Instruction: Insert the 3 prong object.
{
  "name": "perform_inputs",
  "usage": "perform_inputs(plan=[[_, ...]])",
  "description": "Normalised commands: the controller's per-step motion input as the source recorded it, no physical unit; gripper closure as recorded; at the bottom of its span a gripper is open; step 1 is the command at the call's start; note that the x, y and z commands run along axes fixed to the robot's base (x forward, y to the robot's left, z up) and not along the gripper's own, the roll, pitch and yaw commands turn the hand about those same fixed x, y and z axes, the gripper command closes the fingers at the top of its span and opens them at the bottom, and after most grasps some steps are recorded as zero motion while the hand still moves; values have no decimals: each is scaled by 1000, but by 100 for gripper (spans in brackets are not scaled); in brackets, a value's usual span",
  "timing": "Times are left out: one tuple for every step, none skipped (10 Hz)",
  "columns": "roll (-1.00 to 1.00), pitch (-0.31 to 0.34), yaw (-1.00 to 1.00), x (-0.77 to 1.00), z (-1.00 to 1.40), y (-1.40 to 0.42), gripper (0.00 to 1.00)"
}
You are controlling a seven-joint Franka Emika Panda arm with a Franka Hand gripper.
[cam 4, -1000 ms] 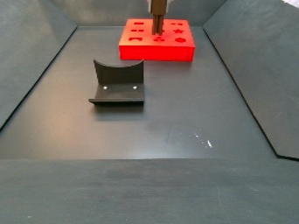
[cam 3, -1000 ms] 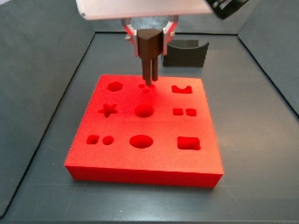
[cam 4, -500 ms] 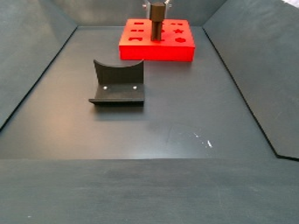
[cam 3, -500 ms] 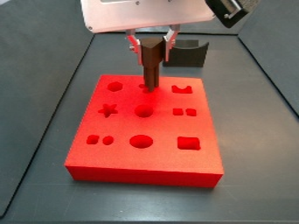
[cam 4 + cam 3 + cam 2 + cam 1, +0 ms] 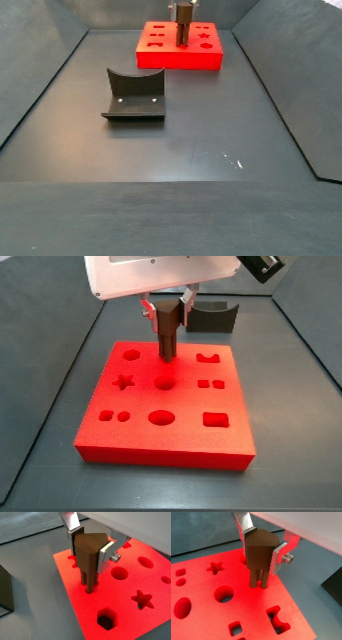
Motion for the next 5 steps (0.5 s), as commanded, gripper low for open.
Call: perform_inputs(plan=[[114, -29, -111, 80, -254, -89, 100], [171, -21, -363, 31, -280, 0, 100], [166, 0, -451, 31, -231, 46, 100], [166, 0, -540, 31, -186, 100, 100], [160, 0, -549, 43, -163, 74, 100]])
